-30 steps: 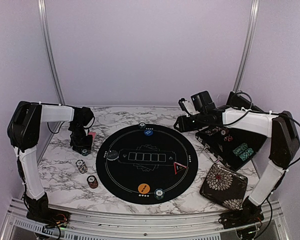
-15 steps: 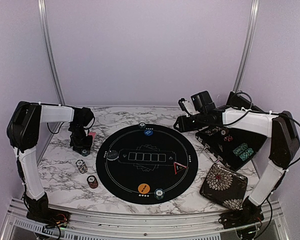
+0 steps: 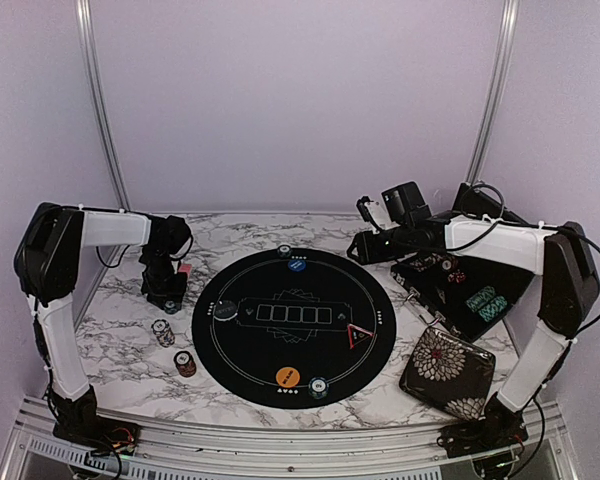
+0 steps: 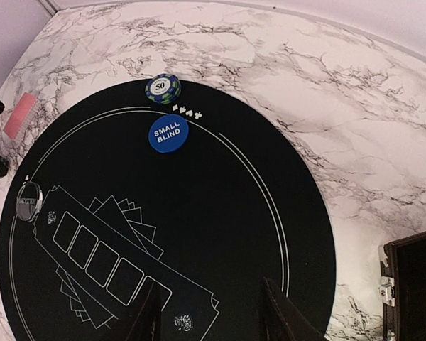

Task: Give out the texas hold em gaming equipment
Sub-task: Pick up the poker chip from the center of the board.

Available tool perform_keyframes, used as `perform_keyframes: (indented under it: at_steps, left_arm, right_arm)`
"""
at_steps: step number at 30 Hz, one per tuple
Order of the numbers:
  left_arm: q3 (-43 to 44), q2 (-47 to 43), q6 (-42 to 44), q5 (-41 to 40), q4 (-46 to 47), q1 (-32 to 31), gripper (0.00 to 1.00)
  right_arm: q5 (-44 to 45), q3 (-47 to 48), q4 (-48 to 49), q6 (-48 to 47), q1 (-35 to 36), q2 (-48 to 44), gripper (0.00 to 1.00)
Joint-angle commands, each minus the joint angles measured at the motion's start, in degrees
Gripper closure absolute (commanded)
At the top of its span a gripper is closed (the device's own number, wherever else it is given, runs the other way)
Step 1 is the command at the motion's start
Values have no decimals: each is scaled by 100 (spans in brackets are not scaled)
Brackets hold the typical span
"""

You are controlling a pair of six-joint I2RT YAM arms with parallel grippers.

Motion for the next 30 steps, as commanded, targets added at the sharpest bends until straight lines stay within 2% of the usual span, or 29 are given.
perform_keyframes:
  at_steps: [1,19,30]
  left_arm:
    - [60,-203,-1,-35,-200,-103,61]
    - [725,37,-97,-11,-468,-517,61]
    - [1439,584,-109,27,-635,-750,61]
  right_arm:
    - [-12,189,27,-18,-60,2,56]
    - [2,178,42,-28,-65,-31,56]
    - [-16,156,58,-27,-60,-62,56]
